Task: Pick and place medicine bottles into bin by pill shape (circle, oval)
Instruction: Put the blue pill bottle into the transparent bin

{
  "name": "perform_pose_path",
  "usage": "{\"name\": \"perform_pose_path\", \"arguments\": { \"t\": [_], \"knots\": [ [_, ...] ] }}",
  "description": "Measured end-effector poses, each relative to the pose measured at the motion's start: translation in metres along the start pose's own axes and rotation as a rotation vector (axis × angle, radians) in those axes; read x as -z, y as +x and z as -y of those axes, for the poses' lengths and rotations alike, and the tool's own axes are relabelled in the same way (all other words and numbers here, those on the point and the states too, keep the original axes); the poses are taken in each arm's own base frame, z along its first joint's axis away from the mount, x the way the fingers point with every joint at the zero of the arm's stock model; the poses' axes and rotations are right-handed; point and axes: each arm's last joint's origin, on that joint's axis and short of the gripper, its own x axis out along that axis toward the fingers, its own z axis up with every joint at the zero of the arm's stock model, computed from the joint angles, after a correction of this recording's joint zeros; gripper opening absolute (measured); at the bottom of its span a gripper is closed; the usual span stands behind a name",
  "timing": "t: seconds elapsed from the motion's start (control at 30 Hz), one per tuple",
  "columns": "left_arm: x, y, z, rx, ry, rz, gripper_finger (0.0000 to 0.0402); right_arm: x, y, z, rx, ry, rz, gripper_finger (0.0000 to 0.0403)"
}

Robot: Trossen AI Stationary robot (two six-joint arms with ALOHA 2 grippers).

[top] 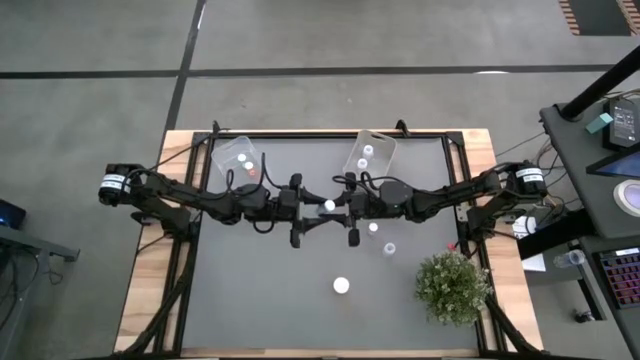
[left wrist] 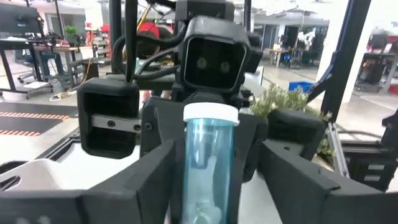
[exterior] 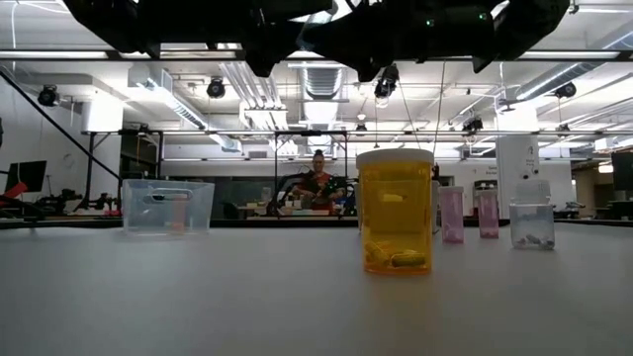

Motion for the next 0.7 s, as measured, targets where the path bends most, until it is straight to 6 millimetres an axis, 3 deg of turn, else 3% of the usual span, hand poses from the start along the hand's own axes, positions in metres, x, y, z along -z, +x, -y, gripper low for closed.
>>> {"name": "perform_pose_path", "arguments": {
  "t": [0.37, 0.7],
  "knots": [
    [0.006, -0.019, -0.003, -0.009, 0.102, -0.266, 0.0237, 0.014, -0.008, 0.001, -0.019, 0.080, -0.225, 0.0086],
    [0.008, -0.012, -0.003, -0.010, 0.097, -0.256, 0.0237, 0.030, -0.011, 0.006, 0.048, 0.161, -0.461, 0.0086]
  ]
}}
